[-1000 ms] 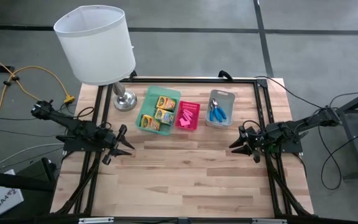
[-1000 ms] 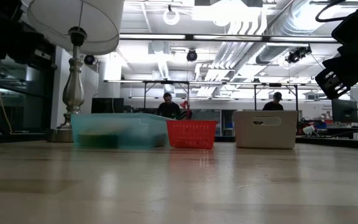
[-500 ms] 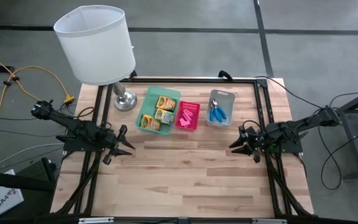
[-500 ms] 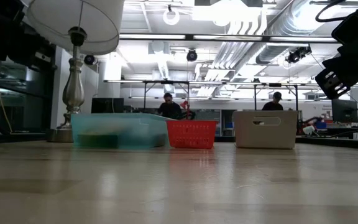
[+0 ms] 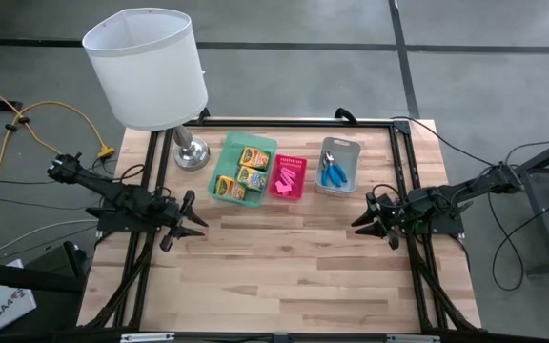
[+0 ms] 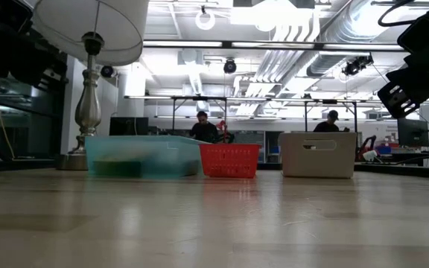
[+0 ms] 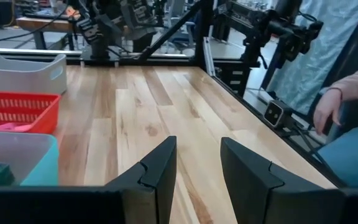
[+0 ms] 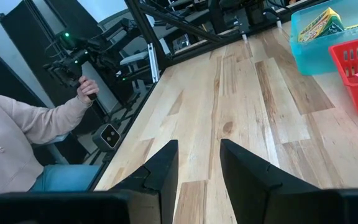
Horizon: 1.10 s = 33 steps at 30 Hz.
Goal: Pick & Place School Supplies
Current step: Return to Home Position
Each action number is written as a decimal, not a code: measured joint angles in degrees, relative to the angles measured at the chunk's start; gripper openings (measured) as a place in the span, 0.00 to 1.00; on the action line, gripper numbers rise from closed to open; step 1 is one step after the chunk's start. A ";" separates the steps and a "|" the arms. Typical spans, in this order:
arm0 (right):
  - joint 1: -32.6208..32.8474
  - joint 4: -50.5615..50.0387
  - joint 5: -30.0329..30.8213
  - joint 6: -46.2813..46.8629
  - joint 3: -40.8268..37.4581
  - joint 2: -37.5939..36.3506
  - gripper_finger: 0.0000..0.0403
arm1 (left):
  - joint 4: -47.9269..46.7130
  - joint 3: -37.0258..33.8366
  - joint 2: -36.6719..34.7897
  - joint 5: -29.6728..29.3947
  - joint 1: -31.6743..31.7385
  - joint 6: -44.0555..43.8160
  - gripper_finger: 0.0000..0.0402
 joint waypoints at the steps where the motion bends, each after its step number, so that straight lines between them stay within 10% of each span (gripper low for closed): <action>1: 0.00 0.00 0.00 0.01 0.01 0.00 0.28 | 0.08 0.00 0.00 -0.27 0.00 0.02 0.30; 33: 0.00 0.00 0.00 0.00 0.02 0.00 0.28 | 0.12 -0.04 0.11 -0.61 0.00 1.79 0.30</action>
